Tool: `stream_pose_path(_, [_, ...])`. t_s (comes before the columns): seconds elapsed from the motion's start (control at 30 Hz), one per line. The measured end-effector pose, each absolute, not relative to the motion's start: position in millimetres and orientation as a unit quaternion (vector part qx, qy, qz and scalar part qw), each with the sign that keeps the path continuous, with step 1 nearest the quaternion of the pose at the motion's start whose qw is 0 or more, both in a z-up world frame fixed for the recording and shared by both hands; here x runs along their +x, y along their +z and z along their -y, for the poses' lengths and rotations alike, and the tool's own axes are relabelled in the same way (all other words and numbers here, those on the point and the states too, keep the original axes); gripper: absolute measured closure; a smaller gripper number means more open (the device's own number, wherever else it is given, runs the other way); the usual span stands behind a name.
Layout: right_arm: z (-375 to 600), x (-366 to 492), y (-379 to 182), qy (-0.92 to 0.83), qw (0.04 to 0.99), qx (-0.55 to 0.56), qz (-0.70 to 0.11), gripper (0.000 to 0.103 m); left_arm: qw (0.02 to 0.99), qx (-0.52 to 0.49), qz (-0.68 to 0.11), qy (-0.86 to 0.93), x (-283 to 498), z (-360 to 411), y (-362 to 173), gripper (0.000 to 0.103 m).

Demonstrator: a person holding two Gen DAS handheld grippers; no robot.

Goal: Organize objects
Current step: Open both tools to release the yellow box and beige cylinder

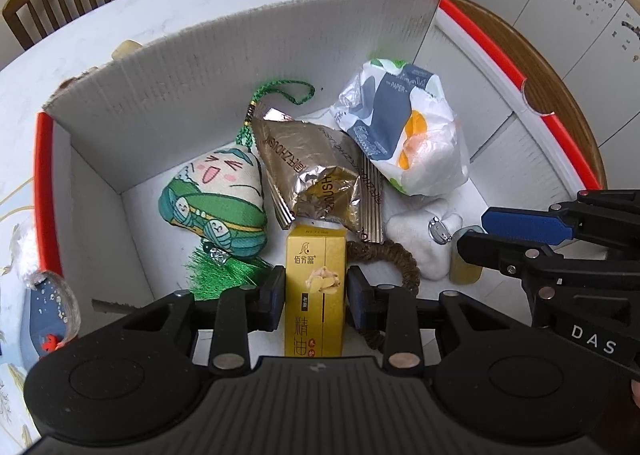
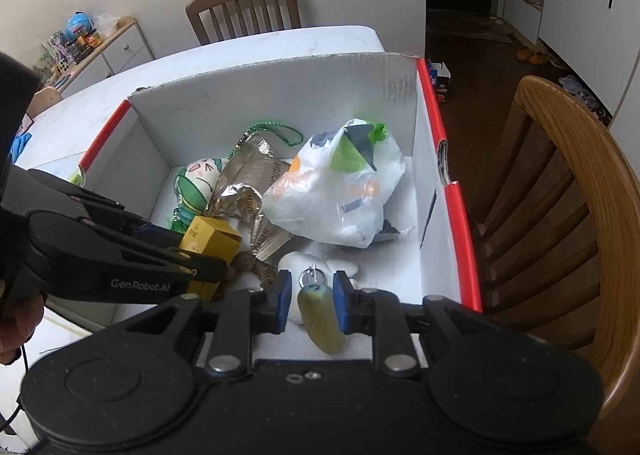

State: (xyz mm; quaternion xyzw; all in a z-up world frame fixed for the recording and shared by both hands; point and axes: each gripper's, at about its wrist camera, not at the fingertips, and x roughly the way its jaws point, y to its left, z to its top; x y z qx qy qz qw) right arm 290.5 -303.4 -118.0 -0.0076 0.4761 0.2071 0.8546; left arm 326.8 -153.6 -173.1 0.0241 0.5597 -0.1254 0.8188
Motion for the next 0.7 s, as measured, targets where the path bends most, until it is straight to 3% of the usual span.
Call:
stream_pose_path(0.03, [304.0,290.2,-117.3,0.208,0.854,-0.006,-0.476,0.080,0.821,0.023,-0.557,-0.126,325.3,152.4,-171.5,0.070])
stream_pose_path(0.13, [306.6,288.5,-113.9,0.211,0.855,-0.002,-0.475,0.079,0.830,0.014,-0.543,-0.128,319.5,148.3,-164.6,0.048])
stream_pose_path(0.17, [307.3,287.7,-112.4,0.214,0.854,0.000,-0.474,0.079,0.833,0.010,-0.538,-0.129,316.9,147.1,-161.7,0.046])
stream_pose_path(0.7, [312.2,268.0,-82.4,0.234,0.864,0.012,-0.445,0.061,0.866,-0.017,-0.480,-0.141,283.7,134.9,-104.4,0.045])
